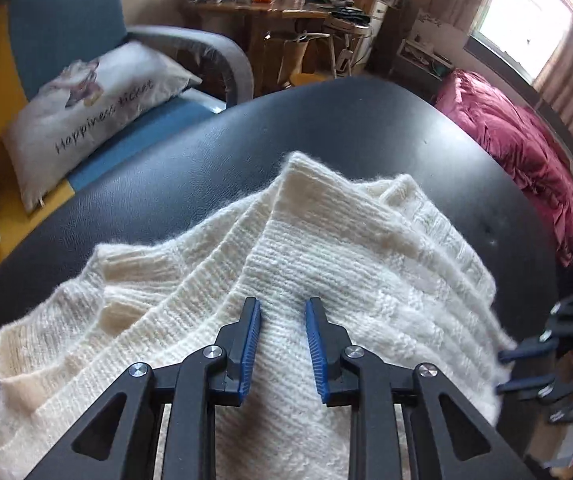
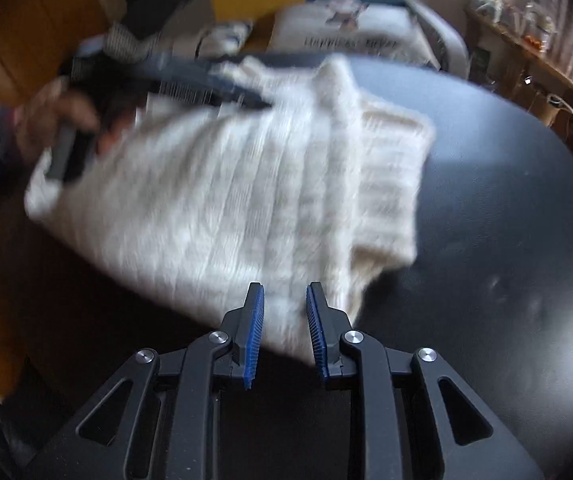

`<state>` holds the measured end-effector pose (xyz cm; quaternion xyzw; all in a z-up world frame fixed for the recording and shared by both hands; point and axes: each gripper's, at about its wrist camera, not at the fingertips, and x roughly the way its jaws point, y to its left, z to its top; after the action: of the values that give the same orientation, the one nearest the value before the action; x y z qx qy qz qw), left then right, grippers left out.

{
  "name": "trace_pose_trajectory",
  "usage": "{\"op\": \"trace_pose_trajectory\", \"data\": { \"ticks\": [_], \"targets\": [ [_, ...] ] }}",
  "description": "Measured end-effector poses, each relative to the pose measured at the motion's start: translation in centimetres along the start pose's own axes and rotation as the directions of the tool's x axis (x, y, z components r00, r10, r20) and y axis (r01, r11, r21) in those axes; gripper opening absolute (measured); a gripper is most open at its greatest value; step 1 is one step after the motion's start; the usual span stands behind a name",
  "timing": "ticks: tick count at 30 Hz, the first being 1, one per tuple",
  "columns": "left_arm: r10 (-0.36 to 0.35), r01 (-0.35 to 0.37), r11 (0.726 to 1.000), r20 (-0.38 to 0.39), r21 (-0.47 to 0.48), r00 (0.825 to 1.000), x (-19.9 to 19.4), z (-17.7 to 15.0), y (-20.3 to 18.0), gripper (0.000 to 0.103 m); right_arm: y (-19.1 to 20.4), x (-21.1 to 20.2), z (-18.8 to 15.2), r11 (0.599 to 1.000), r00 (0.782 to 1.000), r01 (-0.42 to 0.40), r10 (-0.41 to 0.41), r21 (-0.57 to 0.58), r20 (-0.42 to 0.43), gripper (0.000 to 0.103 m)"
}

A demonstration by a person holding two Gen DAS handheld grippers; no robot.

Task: Fold clothes

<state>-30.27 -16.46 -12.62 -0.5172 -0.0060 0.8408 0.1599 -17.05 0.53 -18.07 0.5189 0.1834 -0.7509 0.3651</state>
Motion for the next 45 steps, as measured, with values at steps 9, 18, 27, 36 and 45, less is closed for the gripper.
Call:
{"op": "trace_pose_trajectory", "data": {
  "ticks": [9, 18, 27, 36, 45],
  "targets": [
    [-0.014, 0.016, 1.000, 0.079, -0.022, 0.997, -0.8, -0.9, 0.4, 0.025, -2.1, -0.1, -1.3, 0.987, 0.992, -0.126, 0.123, 0.102, 0.031, 0.024],
    [-0.066, 0.057, 0.990, 0.068, 0.132, 0.996, -1.9, 0.0, -2.9, 0.021, -8.1, -2.5, 1.1, 0.930, 0.933, -0.345, 0.325, 0.126, 0.157, 0.049],
    [-0.093, 0.087, 0.989, 0.041, 0.120, 0.995, -0.9, 0.7, -3.0, 0.021, -7.0, 0.3, 1.1, 0.825, 0.828, -0.560, 0.555, 0.068, 0.079, 0.050],
    [-0.083, 0.079, 0.992, 0.037, 0.095, 0.996, -0.3, 4.5, -1.3, 0.032, -3.5, 0.9, 0.4, 0.816, 0.817, -0.576, 0.576, -0.035, -0.016, 0.054],
    [-0.192, 0.195, 0.974, -0.040, 0.111, 0.981, 1.3, 6.1, -0.4, 0.033, -3.4, 1.2, 0.6, 0.828, 0.832, -0.554, 0.553, -0.083, -0.039, 0.054]
  ]
}}
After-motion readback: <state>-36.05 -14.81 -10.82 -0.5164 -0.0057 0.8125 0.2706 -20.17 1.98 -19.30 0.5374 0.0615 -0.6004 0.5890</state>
